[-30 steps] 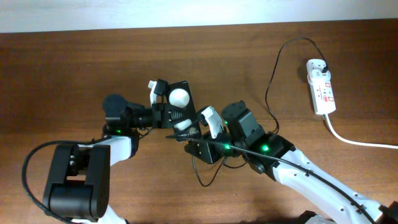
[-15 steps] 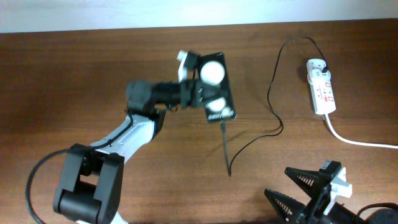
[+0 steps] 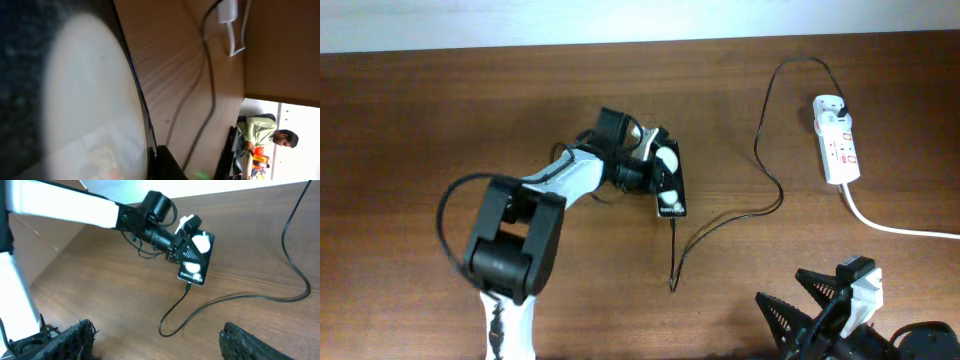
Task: Plug charger to phone and switch on socket
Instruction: 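Release the connector, retract right gripper, lower phone onto table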
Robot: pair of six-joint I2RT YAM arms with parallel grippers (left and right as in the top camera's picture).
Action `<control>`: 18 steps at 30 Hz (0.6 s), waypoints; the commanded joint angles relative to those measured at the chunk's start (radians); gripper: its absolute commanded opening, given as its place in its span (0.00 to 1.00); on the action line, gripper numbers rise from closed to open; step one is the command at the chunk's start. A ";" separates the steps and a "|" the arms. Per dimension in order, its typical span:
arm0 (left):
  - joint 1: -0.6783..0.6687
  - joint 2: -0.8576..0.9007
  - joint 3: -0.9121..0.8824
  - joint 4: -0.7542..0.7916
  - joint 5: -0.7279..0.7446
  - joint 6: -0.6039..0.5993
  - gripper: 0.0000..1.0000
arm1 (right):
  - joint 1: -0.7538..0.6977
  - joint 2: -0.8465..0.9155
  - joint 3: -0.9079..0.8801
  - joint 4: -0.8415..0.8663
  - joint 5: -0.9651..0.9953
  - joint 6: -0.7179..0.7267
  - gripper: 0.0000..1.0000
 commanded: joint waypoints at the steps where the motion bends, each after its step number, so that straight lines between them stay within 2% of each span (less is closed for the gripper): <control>1: 0.029 0.016 0.013 -0.006 -0.053 0.035 0.01 | -0.003 0.018 0.003 -0.003 0.012 0.015 0.84; 4: 0.047 0.016 0.012 -0.051 -0.150 0.035 0.07 | -0.003 0.058 0.003 -0.003 0.012 0.015 0.84; 7: 0.045 0.016 0.012 -0.066 -0.203 0.035 0.22 | -0.003 0.122 0.003 -0.003 0.012 0.015 0.84; 11: 0.045 0.016 0.012 -0.077 -0.250 0.035 0.68 | -0.002 0.208 0.003 -0.003 0.011 0.015 0.84; 14: 0.045 0.016 0.012 -0.101 -0.283 0.035 0.99 | -0.003 0.230 0.003 -0.003 0.012 0.015 0.86; 18: 0.045 0.016 0.012 -0.111 -0.284 0.035 0.99 | -0.003 0.230 0.003 -0.003 0.012 0.015 0.89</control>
